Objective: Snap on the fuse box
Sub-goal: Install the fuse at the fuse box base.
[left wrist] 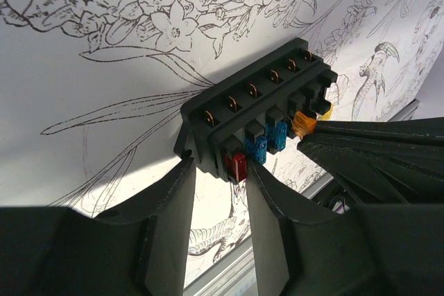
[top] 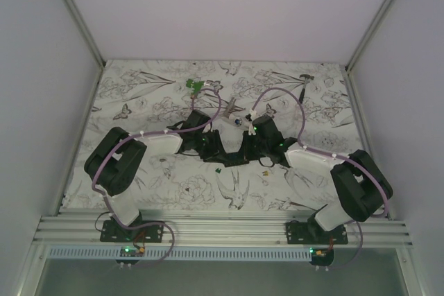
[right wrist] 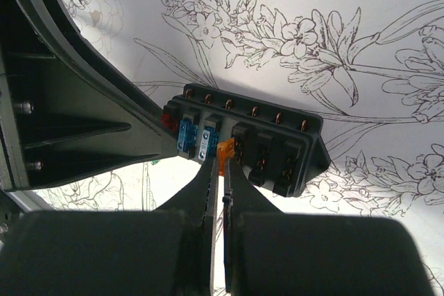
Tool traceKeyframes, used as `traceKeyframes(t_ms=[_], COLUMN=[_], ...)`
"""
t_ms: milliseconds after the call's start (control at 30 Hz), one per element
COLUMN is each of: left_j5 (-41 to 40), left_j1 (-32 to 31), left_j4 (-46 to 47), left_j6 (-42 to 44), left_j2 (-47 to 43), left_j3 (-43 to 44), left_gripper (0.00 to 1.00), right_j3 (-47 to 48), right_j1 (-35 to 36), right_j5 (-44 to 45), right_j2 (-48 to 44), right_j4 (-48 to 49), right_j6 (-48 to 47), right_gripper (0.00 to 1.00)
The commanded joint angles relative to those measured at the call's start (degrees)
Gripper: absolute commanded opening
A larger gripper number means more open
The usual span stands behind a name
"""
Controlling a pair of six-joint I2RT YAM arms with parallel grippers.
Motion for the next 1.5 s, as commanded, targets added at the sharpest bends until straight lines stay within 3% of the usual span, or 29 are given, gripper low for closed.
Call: traceKeyframes(t_ms=[0,433,1467], left_j5=[-0.3,-0.7,-1.0], left_j1=[-0.4,-0.4,-0.4], left_j4=[-0.8,-0.8,-0.8], left_j6=[0.2,0.1,-0.3], left_j2=[1.3,1.1,0.7], left_j3=[0.5,-0.1,-0.5], left_gripper=[0.38,0.37,0.36], right_j3=[0.7,2.1,-0.8], right_j1=[-0.4,-1.5,-1.6], right_j5=[-2.0,-1.0,-1.8], right_j2=[0.9,0.6,0.4], right_j4=[-0.1,-2.9,1.4], right_j6=[-2.0,-2.6,0.0], right_gripper=[0.00,0.00,0.00])
